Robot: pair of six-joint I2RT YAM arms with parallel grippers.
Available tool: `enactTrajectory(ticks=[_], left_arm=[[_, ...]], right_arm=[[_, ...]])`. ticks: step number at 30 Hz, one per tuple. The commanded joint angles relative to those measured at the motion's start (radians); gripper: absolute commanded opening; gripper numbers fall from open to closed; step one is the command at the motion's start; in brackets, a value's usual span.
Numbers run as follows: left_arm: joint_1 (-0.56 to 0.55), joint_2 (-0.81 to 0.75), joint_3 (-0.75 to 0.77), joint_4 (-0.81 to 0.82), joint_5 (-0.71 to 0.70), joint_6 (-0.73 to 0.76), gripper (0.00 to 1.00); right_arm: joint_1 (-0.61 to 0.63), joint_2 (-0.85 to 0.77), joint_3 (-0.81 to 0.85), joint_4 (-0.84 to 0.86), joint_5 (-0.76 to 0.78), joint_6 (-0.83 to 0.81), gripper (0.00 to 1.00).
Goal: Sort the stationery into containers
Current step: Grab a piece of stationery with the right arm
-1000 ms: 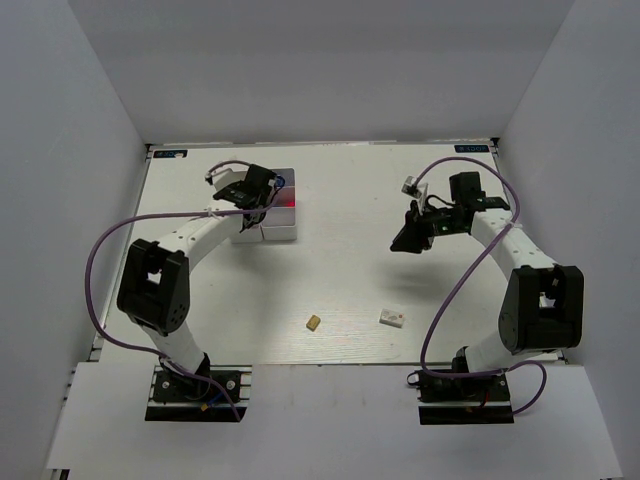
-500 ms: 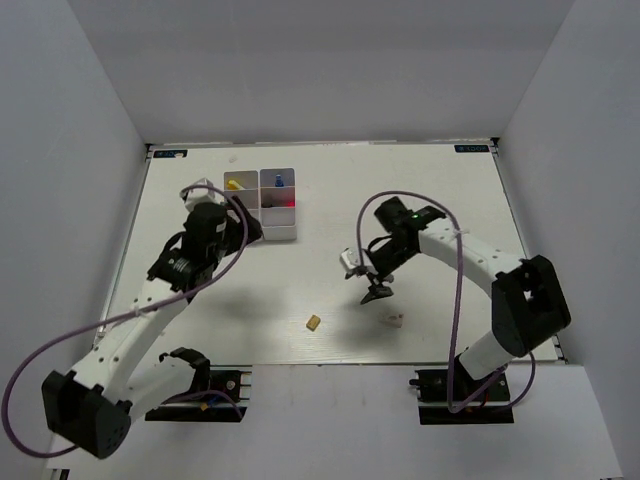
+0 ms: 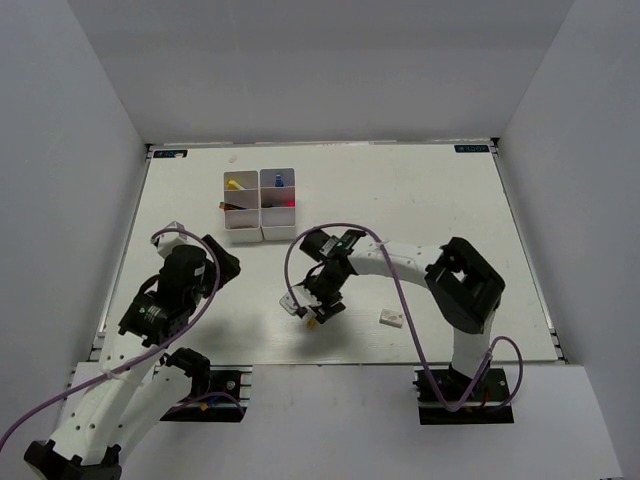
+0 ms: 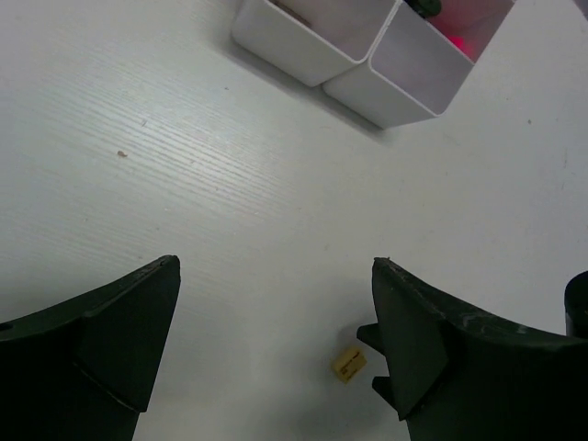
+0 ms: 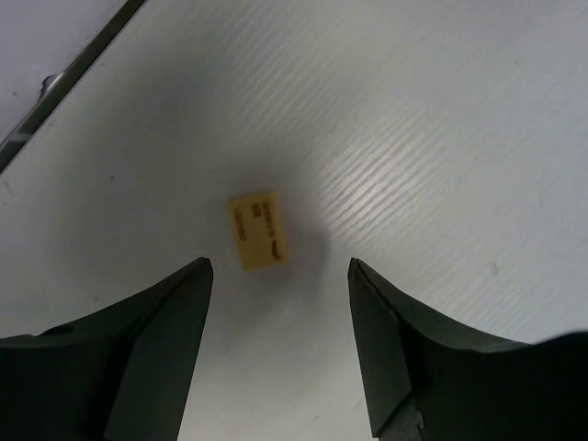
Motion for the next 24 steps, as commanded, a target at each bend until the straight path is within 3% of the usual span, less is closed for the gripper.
enactTrajectory(ticks=[1,8,14,17,20,24], left_arm=[[0.007,-0.014,0.003,-0.081,-0.046,-0.017,0.95],[0.007,-0.044,-0.021,-0.090,-0.046,-0.027,0.96],[0.007,-0.044,-0.021,-0.101,-0.064,-0.027,0.97],[0.007,-0.054,-0.021,-0.101,-0.064,-0.027,0.97],[0.007,-0.054,-0.021,-0.101,-0.064,-0.027,0.97],[0.007,-0.063,-0.030,-0.101,-0.064,-0.027,0.97]], right_arm=[[0.044,0.041,0.065,0.003,0.060,0.010,0.66],[0.099,0.092,0.046,0.055,0.132,0.064,0.62],[0.107,0.080,-0.006,0.096,0.183,0.073,0.47],[0.107,0.060,-0.057,0.145,0.221,0.100,0.32],[0.093,0.052,-0.045,0.131,0.226,0.145,0.09],[0.040,0.043,0.067,0.110,0.232,0.231,0.00]])
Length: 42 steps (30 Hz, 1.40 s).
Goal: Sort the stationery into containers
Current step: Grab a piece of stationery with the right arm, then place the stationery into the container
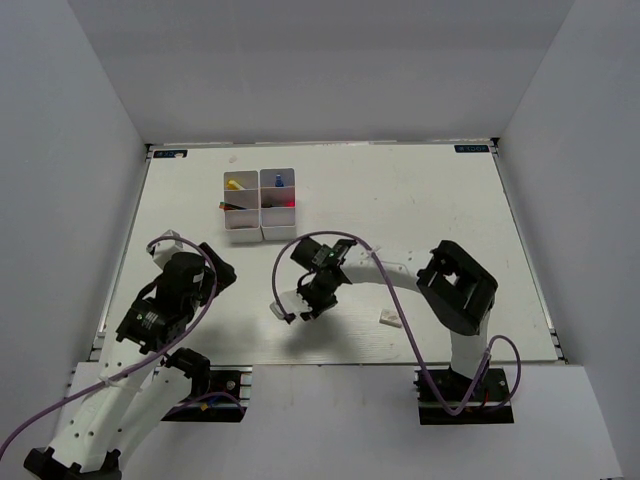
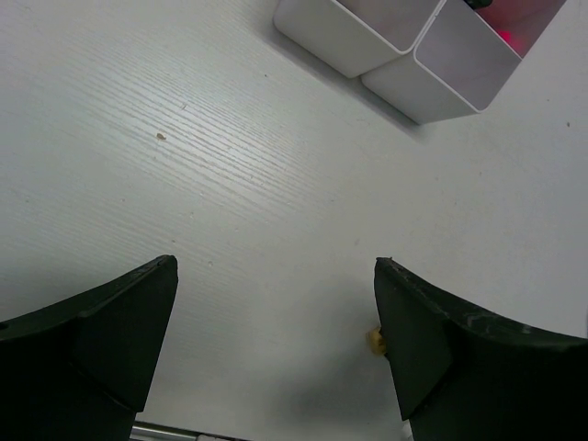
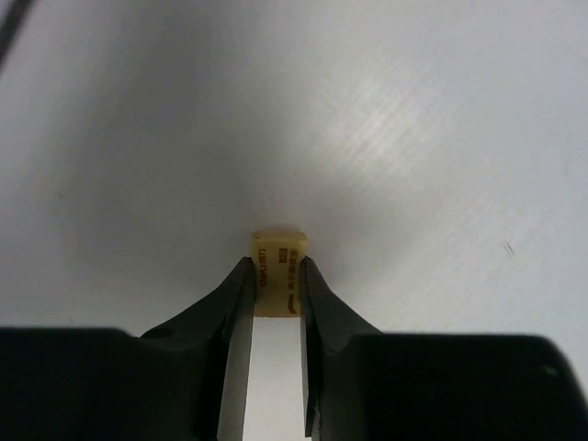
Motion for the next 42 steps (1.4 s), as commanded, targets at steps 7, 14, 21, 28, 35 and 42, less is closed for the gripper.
enactTrajectory(ticks=[7,14,21,28,35,42], left_arm=[[0.006,-0.011,-0.009,-0.005,-0.019,-0.013,0.97],[0.006,-0.029,-0.018,-0.005,-0.019,-0.013,0.97],[0.006,-0.038,-0.027,-0.005,-0.019,-0.031,0.97],[0.006,-0.038,-0.027,-0.005,-0.019,-0.031,0.97],[0.006,-0.038,-0.027,-0.005,-0.019,-0.031,0.97],[0.006,-0.038,-0.027,-0.024,-0.019,-0.049,0.97]], right_arm=[[-0.152,0.135,0.588,-0.032,0.106,0.271,0.00],[-0.173,0.334,0.926,-0.048,0.127,0.313,0.00],[-0.169,0.311,0.822,0.256,0.128,0.429,0.00],[-0.163,0.333,0.825,0.330,0.075,0.475,0.00],[-0.155,0.371,0.773,0.459,0.055,0.533,0.00],[-0.146,0.443,0.837,0.512,0.062,0.570,0.00]])
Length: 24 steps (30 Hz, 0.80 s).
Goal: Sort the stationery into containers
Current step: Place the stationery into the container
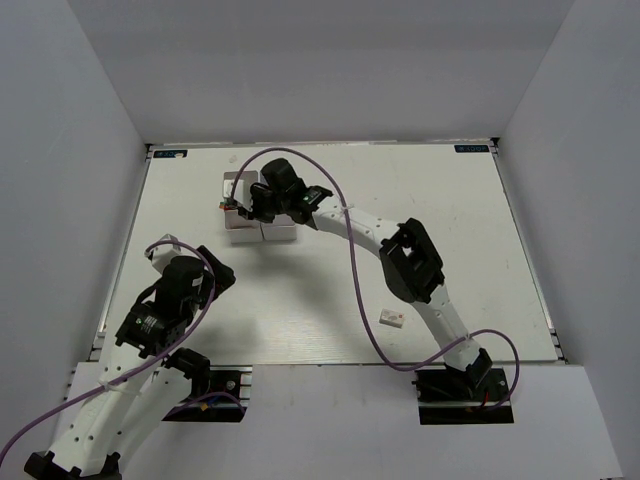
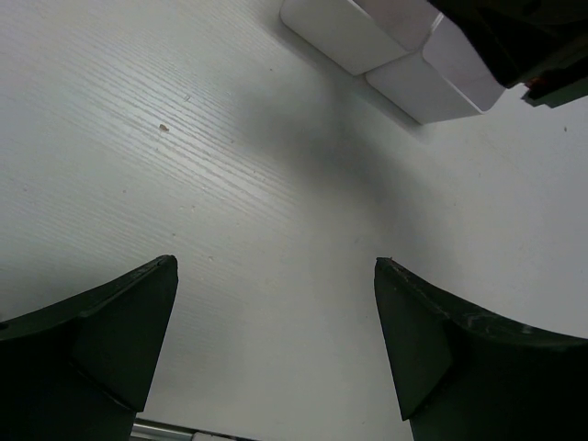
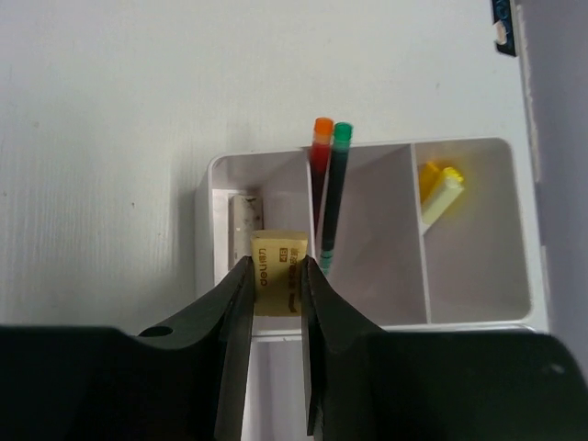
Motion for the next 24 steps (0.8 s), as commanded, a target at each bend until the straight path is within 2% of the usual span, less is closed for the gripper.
enactTrajectory(ticks=[1,4,5,9,12,15,18,20,22,24], left_arm=[[0.006,-0.005,0.005,-0.013,-0.018,-0.019,0.97],[0.006,-0.005,0.005,-0.013,-0.018,-0.019,0.97],[0.006,-0.005,0.005,-0.013,-0.018,-0.019,0.97],[0.006,-0.005,0.005,-0.004,0.002,-0.019,0.97],[0.006,-0.005,-0.004,0.007,0.024,-0.010,0.97],[0.006,-0.005,-0.013,0.031,0.044,-0.001,0.97],[0.006,-0.005,-0.023,0.069,0.070,0.011,0.97],[0.006,0.006,-0.023,0.108,0.097,0.042,0.97],[0.006,0.018,-0.032,0.141,0.123,0.065,0.95],[0.006,0.031,-0.044,0.209,0.182,0.109,0.86]], right_arm=[[0.012,0.032,0.046,0.075,-0.011,0.034,0.00],[0.011,0.041,0.037,0.081,-0.012,0.032,0.03],[0.011,0.043,0.031,0.084,-0.006,0.029,0.13],[0.008,0.040,0.014,0.092,0.000,0.031,0.40],[0.008,0.015,0.005,0.100,-0.005,0.041,0.49],[0.004,-0.028,-0.025,0.107,-0.014,0.047,0.54],[0.001,-0.074,-0.058,0.109,-0.017,0.061,0.54],[0.000,-0.104,-0.065,0.103,-0.002,0.077,0.48],[-0.005,-0.169,-0.095,0.086,0.010,0.104,0.26],[-0.025,-0.206,-0.133,0.083,0.055,0.157,0.03]])
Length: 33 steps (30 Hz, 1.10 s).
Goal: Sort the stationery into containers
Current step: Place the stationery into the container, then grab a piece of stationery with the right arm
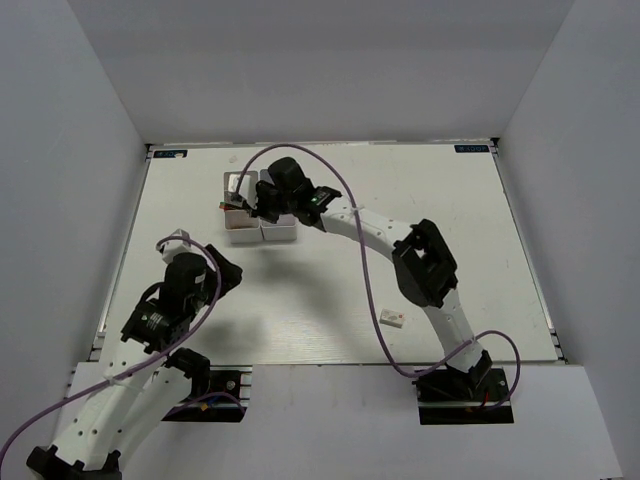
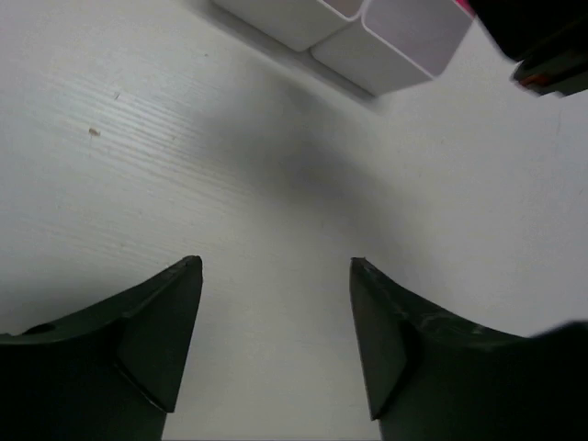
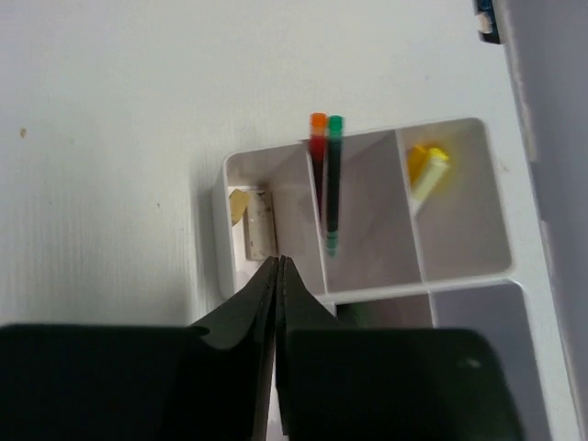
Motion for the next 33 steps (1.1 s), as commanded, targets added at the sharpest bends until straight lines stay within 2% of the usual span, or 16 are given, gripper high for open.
enactTrajectory(ticks=[1,3,4,5,7,8,9,10,11,13,14,16,18,23,27,33], left_arm=[[0.006,0.026,-0.036,0.132,0.103,0.083,0.71],[0.006,0.050,-0.055,0.199,0.164,0.098,0.52],[0.006,0.061,-0.075,0.222,0.189,0.112,0.31],[0.006,0.088,-0.086,0.245,0.239,0.121,0.23],[0.006,0.122,-0.109,0.316,0.294,0.152,0.15],[0.006,0.141,-0.109,0.336,0.342,0.162,0.15],[0.006,0.183,-0.109,0.354,0.364,0.172,0.15],[0.006,0.205,-0.109,0.379,0.380,0.191,0.15],[0.006,0.227,-0.109,0.379,0.402,0.201,0.21],[0.006,0.285,-0.100,0.391,0.413,0.225,0.35],[0.006,0.302,-0.089,0.400,0.413,0.234,0.53],[0.006,0.331,-0.077,0.400,0.422,0.247,0.67],[0.006,0.362,-0.067,0.420,0.422,0.256,0.74],[0.006,0.400,-0.047,0.432,0.440,0.265,0.79],[0.006,0.411,-0.047,0.442,0.440,0.274,0.80],[0.006,0.368,-0.038,0.400,0.431,0.265,0.80]], right_arm=[[-0.043,-0.200,-0.057,0.025,0.047,0.103,0.00],[-0.072,-0.272,-0.119,-0.016,0.043,0.155,0.00],[-0.095,-0.320,-0.187,-0.036,0.044,0.166,0.00],[-0.104,-0.363,-0.212,-0.051,0.055,0.195,0.00],[-0.151,-0.424,-0.304,-0.148,0.035,0.200,0.00],[-0.162,-0.467,-0.330,-0.172,0.029,0.186,0.00],[-0.196,-0.486,-0.358,-0.268,0.018,0.175,0.03],[-0.207,-0.505,-0.405,-0.307,0.009,0.142,0.11],[-0.221,-0.563,-0.451,-0.385,-0.041,0.110,0.28],[-0.264,-0.629,-0.542,-0.508,-0.104,0.060,0.43],[-0.280,-0.677,-0.603,-0.533,-0.112,0.021,0.59],[-0.287,-0.752,-0.717,-0.599,-0.118,-0.039,0.69],[-0.282,-0.849,-0.856,-0.622,-0.112,-0.102,0.79],[-0.279,-0.989,-1.034,-0.663,-0.052,-0.161,0.79],[-0.284,-1.007,-1.132,-0.625,0.055,-0.175,0.81],[-0.279,-0.989,-1.171,-0.552,0.092,-0.149,0.86]])
